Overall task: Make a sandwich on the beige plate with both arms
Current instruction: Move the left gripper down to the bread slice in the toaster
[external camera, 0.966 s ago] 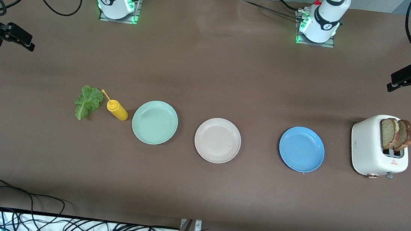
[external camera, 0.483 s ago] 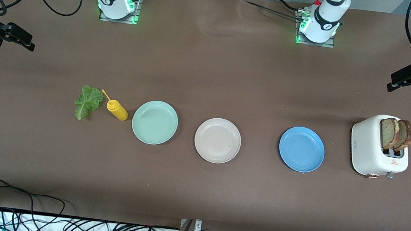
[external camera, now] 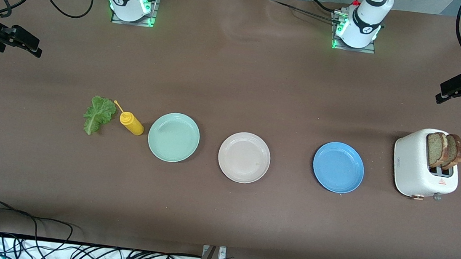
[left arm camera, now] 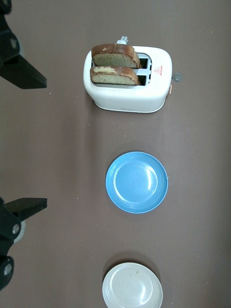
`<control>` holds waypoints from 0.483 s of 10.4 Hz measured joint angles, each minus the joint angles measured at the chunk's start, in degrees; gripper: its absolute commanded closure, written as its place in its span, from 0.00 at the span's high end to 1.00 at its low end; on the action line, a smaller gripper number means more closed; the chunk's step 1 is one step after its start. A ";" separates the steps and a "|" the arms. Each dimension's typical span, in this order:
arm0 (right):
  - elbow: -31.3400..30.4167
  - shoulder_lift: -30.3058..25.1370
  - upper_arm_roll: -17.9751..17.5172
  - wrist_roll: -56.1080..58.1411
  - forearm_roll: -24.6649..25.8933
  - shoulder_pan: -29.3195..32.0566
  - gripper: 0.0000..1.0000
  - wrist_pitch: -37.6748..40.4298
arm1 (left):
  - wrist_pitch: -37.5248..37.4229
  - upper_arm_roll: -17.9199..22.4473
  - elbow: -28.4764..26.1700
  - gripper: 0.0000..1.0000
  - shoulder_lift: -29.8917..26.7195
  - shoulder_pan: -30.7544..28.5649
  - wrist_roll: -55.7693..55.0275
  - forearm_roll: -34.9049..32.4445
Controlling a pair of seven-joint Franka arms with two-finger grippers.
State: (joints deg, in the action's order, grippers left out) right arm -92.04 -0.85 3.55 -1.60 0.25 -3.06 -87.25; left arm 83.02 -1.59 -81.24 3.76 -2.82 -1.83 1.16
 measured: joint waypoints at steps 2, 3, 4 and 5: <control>0.00 -0.04 0.00 -0.01 0.00 0.00 1.00 0.00 | 0.91 0.36 0.00 1.00 0.36 -0.61 2.33 0.00; 0.00 -0.05 0.00 -0.01 0.00 0.01 1.00 0.00 | 1.74 0.53 -0.01 1.00 0.92 -1.86 4.24 0.00; 0.00 -0.06 0.00 -0.01 0.00 0.00 1.00 0.01 | 2.69 0.75 -0.02 1.00 1.87 -3.92 6.74 0.00; 0.00 -0.08 0.00 -0.01 0.00 0.01 1.00 0.02 | 3.94 0.85 -0.06 1.00 3.12 -6.18 9.06 0.00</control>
State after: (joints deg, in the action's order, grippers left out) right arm -92.05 -0.93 3.55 -1.60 0.25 -3.05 -87.23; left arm 86.96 -0.74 -81.30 6.88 -9.01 7.22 1.15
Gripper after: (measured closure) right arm 0.000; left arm 0.000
